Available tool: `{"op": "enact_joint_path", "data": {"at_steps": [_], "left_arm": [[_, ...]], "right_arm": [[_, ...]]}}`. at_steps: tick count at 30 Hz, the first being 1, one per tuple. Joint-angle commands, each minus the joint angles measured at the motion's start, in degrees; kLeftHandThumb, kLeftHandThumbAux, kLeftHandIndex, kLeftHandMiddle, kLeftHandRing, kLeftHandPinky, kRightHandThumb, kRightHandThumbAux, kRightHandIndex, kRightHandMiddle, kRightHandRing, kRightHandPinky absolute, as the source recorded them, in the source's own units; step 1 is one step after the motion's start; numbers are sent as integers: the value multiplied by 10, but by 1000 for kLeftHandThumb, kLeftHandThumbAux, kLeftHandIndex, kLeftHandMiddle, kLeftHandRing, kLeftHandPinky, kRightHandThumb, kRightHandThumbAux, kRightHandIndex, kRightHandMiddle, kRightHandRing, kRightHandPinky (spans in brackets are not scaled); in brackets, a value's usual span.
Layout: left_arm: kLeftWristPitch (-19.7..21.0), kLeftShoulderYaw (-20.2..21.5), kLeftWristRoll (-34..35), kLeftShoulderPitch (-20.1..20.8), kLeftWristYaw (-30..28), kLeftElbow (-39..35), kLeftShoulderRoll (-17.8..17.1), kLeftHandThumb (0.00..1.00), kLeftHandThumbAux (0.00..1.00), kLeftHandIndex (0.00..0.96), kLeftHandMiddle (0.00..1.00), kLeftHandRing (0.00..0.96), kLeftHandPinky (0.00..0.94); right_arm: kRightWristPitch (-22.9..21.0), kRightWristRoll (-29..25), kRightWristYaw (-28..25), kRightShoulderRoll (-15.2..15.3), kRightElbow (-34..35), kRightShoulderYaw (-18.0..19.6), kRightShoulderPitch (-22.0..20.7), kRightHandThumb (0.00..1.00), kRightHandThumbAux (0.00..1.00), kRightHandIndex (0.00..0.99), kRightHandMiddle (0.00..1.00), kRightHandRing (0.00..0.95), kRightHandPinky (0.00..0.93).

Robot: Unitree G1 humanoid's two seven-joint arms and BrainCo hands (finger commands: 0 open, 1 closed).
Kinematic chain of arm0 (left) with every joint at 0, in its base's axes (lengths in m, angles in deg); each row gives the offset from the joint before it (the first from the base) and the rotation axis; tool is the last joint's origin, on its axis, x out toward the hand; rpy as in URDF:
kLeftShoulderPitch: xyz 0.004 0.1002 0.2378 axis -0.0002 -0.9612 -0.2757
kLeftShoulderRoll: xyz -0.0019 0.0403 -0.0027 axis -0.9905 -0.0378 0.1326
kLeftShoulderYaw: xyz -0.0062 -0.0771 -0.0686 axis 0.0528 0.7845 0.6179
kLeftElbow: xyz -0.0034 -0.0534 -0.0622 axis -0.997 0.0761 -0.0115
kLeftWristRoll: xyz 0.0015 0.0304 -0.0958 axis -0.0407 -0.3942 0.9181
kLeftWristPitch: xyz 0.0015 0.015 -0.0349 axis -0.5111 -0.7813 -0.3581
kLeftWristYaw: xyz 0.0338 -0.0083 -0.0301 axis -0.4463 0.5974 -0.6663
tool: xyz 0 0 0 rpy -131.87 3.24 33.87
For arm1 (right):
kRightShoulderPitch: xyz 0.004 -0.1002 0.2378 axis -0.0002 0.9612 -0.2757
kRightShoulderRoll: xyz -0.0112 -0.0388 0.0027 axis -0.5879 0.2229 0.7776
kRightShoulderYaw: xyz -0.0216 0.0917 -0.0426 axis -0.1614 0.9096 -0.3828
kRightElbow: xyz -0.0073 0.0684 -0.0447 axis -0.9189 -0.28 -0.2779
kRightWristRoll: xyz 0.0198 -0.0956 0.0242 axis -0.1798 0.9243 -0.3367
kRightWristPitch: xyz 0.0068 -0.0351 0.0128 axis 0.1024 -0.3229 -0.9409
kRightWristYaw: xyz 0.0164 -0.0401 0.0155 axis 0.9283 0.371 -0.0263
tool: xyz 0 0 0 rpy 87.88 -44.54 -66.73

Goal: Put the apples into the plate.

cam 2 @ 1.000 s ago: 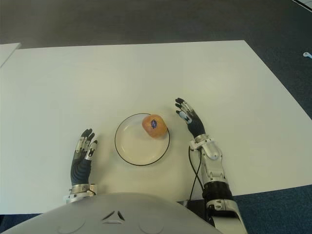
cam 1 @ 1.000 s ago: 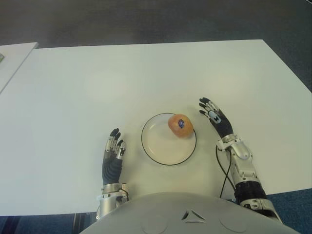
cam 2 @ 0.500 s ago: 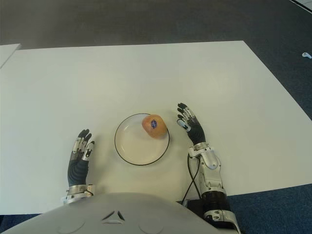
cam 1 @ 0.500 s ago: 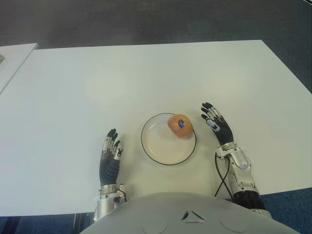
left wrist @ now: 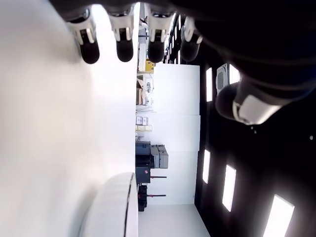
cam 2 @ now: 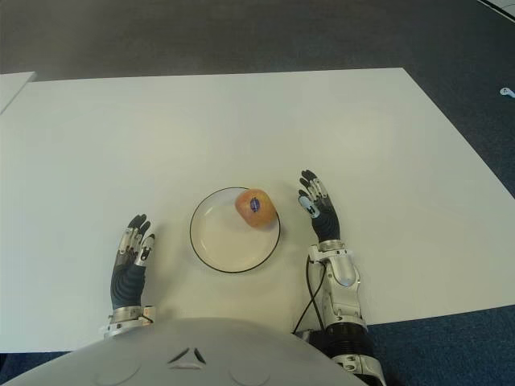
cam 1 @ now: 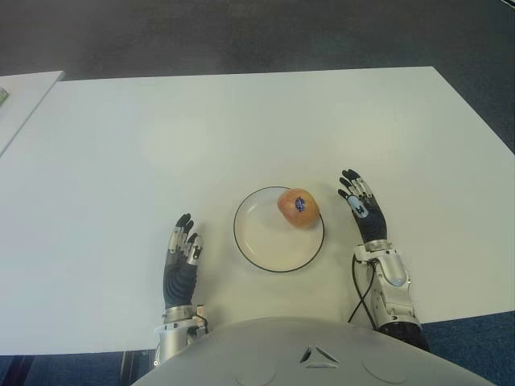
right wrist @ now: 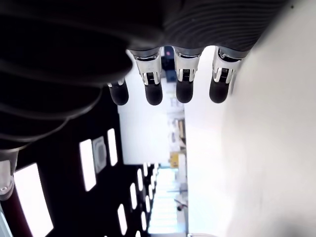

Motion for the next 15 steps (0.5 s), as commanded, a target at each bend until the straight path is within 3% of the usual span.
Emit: {"op": "enact_joint_path", "data": {"at_steps": [1, 15], "left_arm": [[17, 0, -5, -10, 10, -11, 11, 75, 421, 0, 0, 0, 0], [13, 1, 3, -8, 22, -7, 17, 107, 424, 0, 0, 0, 0]], "right_arm": [[-27, -20, 4, -25, -12, 2, 26, 66, 400, 0, 0, 0, 0], [-72, -67, 23, -68, 7, 24, 39, 97, 425, 0, 0, 0, 0]]}}
